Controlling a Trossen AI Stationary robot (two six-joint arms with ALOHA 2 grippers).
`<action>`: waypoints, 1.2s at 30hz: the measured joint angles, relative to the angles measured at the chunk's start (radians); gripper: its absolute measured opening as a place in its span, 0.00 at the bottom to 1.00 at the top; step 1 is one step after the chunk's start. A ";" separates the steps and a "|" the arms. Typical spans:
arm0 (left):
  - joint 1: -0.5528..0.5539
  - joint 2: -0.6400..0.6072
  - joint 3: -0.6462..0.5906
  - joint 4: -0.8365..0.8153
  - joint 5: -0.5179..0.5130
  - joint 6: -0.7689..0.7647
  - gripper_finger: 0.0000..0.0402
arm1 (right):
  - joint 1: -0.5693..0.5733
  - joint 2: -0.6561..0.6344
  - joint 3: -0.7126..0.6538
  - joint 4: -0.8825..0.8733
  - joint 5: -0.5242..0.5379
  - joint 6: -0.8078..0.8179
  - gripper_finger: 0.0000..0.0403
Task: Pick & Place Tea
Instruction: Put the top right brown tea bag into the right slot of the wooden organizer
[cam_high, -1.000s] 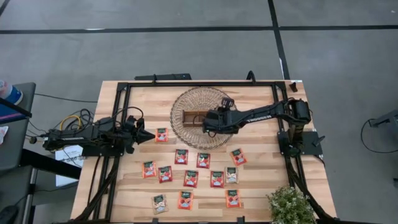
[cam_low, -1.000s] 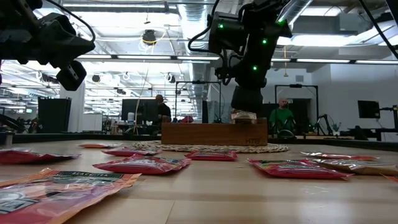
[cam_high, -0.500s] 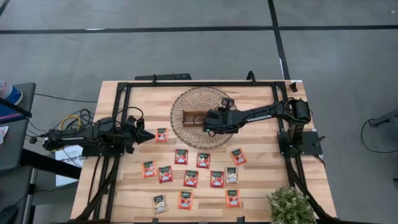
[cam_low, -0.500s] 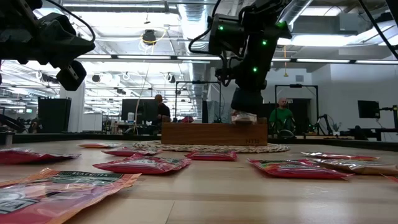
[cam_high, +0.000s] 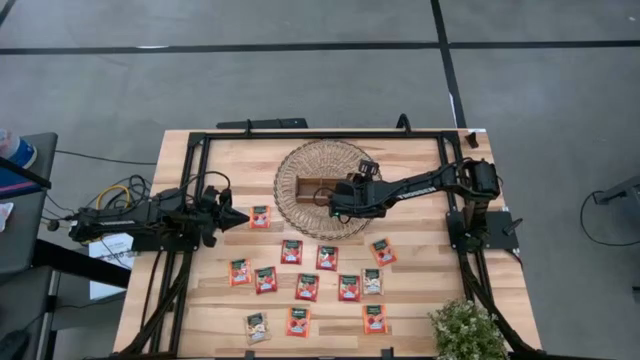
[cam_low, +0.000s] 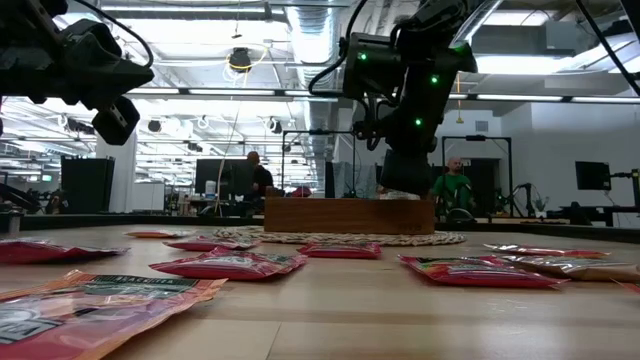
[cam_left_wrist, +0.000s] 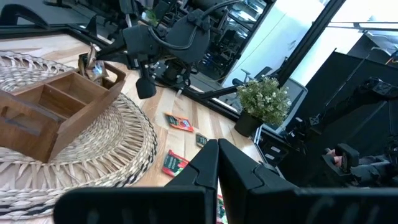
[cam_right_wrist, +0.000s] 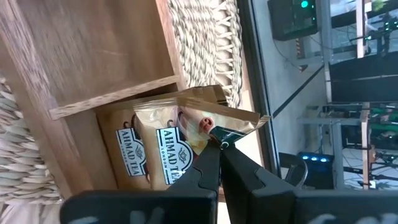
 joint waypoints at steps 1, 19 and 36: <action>0.000 0.000 0.000 0.000 -0.002 0.000 0.00 | -0.002 0.000 0.000 0.001 0.000 0.000 0.00; 0.000 0.000 0.000 0.000 -0.002 0.000 0.00 | -0.011 0.000 0.000 0.015 -0.002 -0.002 0.08; 0.000 0.000 0.000 0.000 -0.007 0.010 0.00 | -0.019 0.000 0.000 0.013 0.002 -0.081 0.13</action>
